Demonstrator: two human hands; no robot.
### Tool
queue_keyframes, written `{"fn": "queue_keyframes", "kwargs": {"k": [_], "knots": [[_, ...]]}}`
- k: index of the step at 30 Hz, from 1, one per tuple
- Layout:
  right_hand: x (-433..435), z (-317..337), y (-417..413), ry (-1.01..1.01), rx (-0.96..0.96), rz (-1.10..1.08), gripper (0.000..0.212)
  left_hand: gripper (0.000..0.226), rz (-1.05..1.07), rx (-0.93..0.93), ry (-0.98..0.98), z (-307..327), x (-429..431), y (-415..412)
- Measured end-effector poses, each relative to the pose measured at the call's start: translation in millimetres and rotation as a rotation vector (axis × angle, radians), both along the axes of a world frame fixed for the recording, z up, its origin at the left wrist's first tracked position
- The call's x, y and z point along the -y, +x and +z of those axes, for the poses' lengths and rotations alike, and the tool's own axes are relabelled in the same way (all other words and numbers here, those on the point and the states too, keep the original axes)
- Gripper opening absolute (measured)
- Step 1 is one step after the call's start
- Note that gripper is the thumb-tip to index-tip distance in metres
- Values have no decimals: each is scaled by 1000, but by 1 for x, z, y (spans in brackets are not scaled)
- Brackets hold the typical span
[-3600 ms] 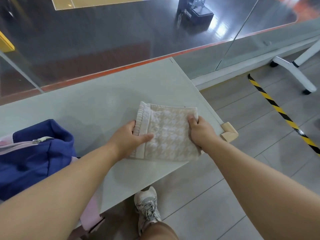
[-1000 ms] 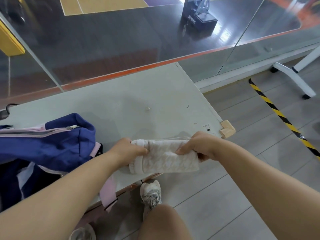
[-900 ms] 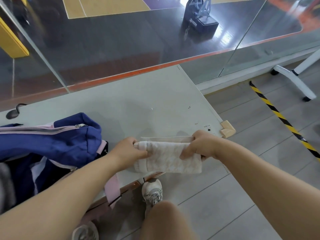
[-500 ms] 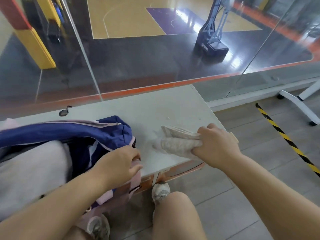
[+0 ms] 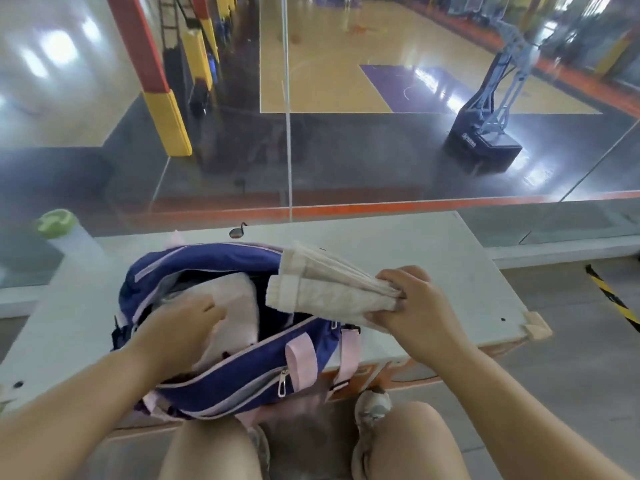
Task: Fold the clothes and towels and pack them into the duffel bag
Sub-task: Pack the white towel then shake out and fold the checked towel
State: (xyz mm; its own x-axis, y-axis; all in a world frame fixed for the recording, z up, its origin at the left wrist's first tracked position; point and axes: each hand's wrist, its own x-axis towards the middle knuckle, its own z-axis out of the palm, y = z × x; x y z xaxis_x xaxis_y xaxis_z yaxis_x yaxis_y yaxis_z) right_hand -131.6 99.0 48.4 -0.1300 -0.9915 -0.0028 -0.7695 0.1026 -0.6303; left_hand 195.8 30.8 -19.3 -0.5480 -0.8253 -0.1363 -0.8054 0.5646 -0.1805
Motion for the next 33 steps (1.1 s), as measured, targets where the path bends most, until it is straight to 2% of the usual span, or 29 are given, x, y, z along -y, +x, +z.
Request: {"fn": "queue_keyframes", "kwargs": {"k": [5, 8, 10, 12, 15, 18, 21, 24, 29, 33], "knots": [[22, -24, 29, -7, -110, 165, 41, 39, -36, -12, -252, 19, 34, 20], [34, -36, 42, -11, -126, 221, 42, 69, -113, -4, -341, 17, 63, 22], [42, -44, 50, -14, -99, 249, 42, 80, -163, 87, -334, 17, 79, 19], [50, -50, 57, -10, -77, 278, 43, 78, -198, 224, -262, 20, 88, 10], [61, -59, 67, 7, -67, 313, 45, 61, -208, 231, -244, 16, 102, 3], [70, -66, 76, 19, -99, 343, 47, 65, -258, 151, -309, 21, 114, 0], [77, -68, 85, 31, -106, 364, 52, 44, -337, -51, -292, 25, 123, 0], [81, -72, 95, 22, -109, 392, 53, 23, -366, -159, -276, 40, 120, -2], [81, -76, 113, -22, -142, 455, 50, 34, -237, -457, -288, 43, 108, 2], [84, -81, 115, 34, -237, 466, 53, 37, -181, -578, -307, 50, 96, 2]]}}
